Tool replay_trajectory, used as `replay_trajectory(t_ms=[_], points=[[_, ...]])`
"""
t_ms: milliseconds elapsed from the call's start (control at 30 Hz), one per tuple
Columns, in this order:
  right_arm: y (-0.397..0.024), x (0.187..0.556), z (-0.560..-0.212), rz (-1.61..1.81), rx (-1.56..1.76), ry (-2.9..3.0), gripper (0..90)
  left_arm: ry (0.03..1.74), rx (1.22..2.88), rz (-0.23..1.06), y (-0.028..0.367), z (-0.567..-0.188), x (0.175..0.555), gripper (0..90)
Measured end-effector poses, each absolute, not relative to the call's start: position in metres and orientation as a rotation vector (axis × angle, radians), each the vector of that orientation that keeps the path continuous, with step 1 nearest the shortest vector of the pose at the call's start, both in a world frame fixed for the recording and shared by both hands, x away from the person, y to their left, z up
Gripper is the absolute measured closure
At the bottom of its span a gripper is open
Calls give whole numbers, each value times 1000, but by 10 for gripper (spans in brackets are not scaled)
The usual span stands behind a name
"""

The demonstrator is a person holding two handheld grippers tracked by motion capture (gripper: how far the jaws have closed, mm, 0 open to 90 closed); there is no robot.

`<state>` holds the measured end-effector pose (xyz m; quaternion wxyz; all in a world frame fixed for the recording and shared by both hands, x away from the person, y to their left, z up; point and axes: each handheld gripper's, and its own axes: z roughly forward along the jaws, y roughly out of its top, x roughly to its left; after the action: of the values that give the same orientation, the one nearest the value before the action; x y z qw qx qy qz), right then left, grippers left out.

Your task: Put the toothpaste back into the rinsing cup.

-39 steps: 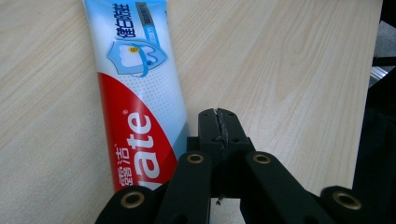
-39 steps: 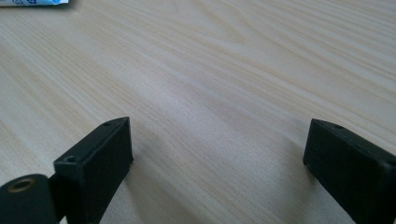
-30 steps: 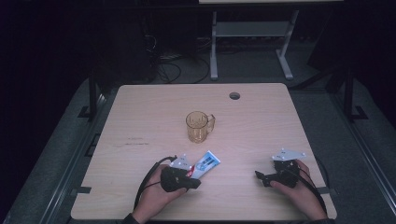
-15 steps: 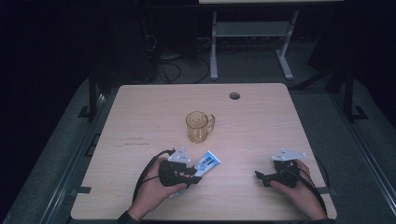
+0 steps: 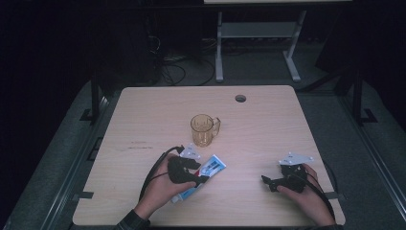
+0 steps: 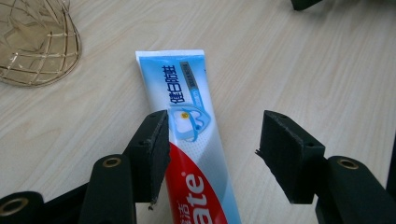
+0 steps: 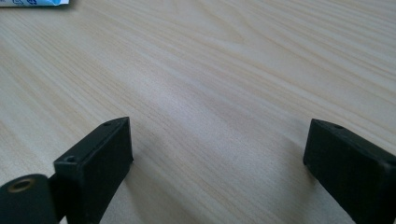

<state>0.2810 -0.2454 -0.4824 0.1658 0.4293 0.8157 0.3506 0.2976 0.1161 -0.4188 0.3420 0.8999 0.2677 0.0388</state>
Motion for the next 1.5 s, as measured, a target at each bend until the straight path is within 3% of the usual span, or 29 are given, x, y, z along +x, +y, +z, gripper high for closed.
replay_trajectory(t_ms=[1300,1500], points=[[-245,281,-482,998,1223,2323,72,804,2560,181,59,-449,334,359],[-245,281,-482,998,1224,2323,72,805,2567,189,59,-448,333,386]])
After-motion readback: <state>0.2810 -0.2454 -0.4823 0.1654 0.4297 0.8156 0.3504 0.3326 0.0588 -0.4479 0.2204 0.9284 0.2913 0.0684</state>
